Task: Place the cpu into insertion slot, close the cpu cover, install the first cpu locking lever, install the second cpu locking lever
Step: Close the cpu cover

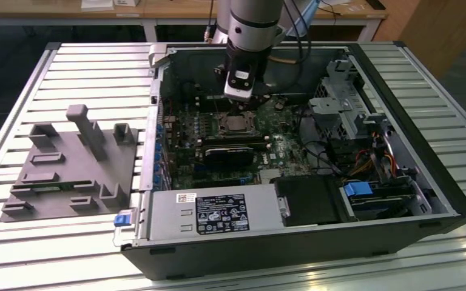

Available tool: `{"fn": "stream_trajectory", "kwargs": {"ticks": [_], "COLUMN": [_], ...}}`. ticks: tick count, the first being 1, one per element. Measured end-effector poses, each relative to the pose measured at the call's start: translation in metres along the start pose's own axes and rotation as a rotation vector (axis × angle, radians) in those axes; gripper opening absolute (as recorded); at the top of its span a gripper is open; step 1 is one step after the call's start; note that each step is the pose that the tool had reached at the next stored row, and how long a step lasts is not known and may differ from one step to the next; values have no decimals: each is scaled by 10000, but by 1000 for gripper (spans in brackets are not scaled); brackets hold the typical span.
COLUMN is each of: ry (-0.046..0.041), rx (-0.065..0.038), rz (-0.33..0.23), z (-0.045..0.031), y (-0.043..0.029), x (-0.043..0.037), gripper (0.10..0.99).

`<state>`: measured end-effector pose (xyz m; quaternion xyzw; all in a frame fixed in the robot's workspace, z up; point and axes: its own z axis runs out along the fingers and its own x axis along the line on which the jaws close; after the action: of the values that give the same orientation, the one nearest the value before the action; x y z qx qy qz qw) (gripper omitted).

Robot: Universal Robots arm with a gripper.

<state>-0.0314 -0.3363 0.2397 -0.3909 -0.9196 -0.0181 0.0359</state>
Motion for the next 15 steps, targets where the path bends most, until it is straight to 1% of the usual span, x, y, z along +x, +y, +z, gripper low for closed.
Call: {"fn": "stream_trajectory", "kwargs": {"ticks": [10,15], "ry": [10,18], "rx": [130,172], "rz": [-1632,-2265], "z": [1,1], "y": [0,0], "x": [0,0], "gripper": [102,102]}}
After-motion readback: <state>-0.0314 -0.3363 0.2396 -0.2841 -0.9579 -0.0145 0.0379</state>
